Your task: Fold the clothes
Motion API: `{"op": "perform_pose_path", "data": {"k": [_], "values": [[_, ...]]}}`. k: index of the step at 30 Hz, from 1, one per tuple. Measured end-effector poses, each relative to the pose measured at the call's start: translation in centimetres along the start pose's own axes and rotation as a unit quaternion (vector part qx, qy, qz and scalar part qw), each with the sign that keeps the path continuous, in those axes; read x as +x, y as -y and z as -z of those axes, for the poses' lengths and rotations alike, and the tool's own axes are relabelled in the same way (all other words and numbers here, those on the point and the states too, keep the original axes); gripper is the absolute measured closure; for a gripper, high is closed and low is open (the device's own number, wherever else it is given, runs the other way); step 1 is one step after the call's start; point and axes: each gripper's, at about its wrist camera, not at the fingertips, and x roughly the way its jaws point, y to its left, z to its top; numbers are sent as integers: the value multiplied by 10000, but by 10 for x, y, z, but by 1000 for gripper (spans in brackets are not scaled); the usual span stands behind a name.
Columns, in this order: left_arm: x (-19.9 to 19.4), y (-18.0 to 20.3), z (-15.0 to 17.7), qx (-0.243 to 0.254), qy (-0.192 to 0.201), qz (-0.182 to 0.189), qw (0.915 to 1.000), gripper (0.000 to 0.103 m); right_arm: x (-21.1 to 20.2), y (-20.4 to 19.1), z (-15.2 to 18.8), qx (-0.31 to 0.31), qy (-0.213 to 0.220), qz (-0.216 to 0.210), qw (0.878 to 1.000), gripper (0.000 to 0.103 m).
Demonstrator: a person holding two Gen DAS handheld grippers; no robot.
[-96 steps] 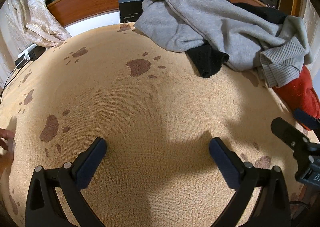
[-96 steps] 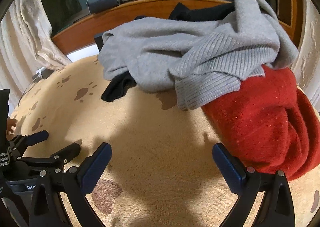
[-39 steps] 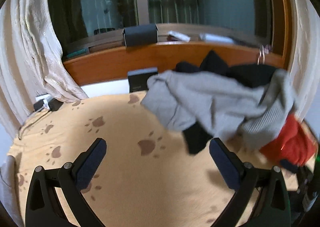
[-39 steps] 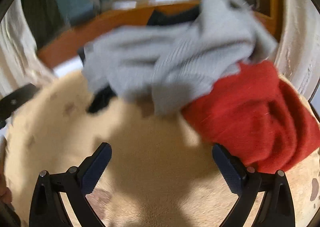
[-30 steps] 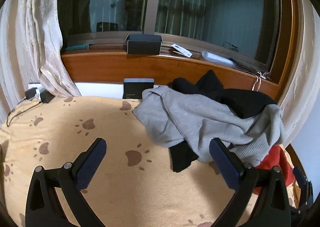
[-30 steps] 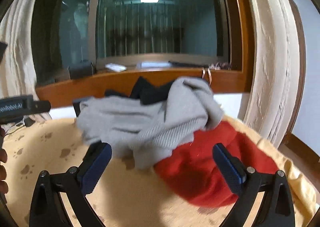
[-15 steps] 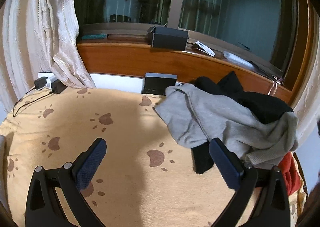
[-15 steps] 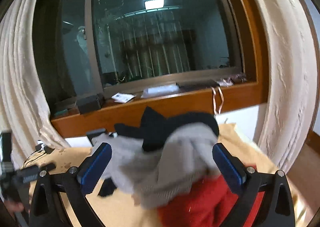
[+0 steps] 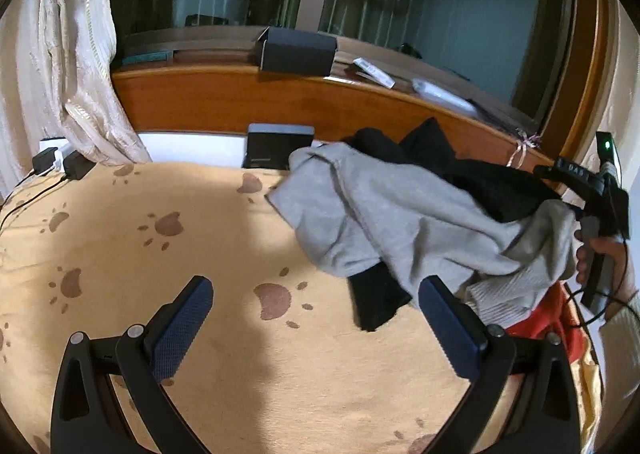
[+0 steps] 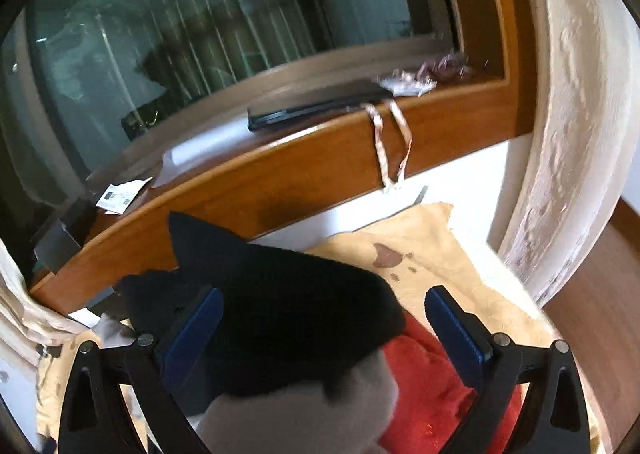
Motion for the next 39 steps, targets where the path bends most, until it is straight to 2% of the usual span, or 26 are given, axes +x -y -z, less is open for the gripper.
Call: {"op": "perform_pose_path", "data": {"k": [6, 7, 8, 9, 10, 11, 14, 20, 25, 33, 39], "values": [[16, -6, 6, -284, -374, 150, 9988, 0, 23, 11, -4, 272, -315, -252, 9988, 2], [19, -7, 7, -315, -447, 193, 9983, 0, 24, 11, -4, 268, -367, -294, 9985, 7], [20, -6, 8, -320, -474, 189, 9982, 0, 26, 11, -3, 265, -419, -335, 9982, 25], [21, -6, 9, -322, -495, 180, 9981, 0, 27, 11, -3, 260, -468, -374, 9979, 37], [21, -5, 9, -312, -507, 169, 9981, 0, 27, 11, -3, 247, -485, -394, 9977, 62], [21, -4, 9, -295, -493, 167, 9982, 0, 26, 10, -2, 235, -477, -412, 9977, 74], [17, -1, 7, -223, -421, 146, 9988, 0, 15, 2, -3, 48, -313, -500, 9982, 81], [7, 0, 1, -162, -270, 139, 9994, 0, -26, -27, -6, -213, 137, -1010, 9946, 85], [-3, -4, -5, -213, -97, 57, 9997, 0, -62, -76, 1, -772, 332, -1376, 9869, 86], [-33, -10, -17, -139, 467, -162, 9987, 0, -123, -150, 61, -1821, 410, -2016, 9615, 86], [-57, -19, -25, -142, 945, -381, 9947, 0, -157, -163, 124, -2284, 447, -2222, 9468, 86]]}}
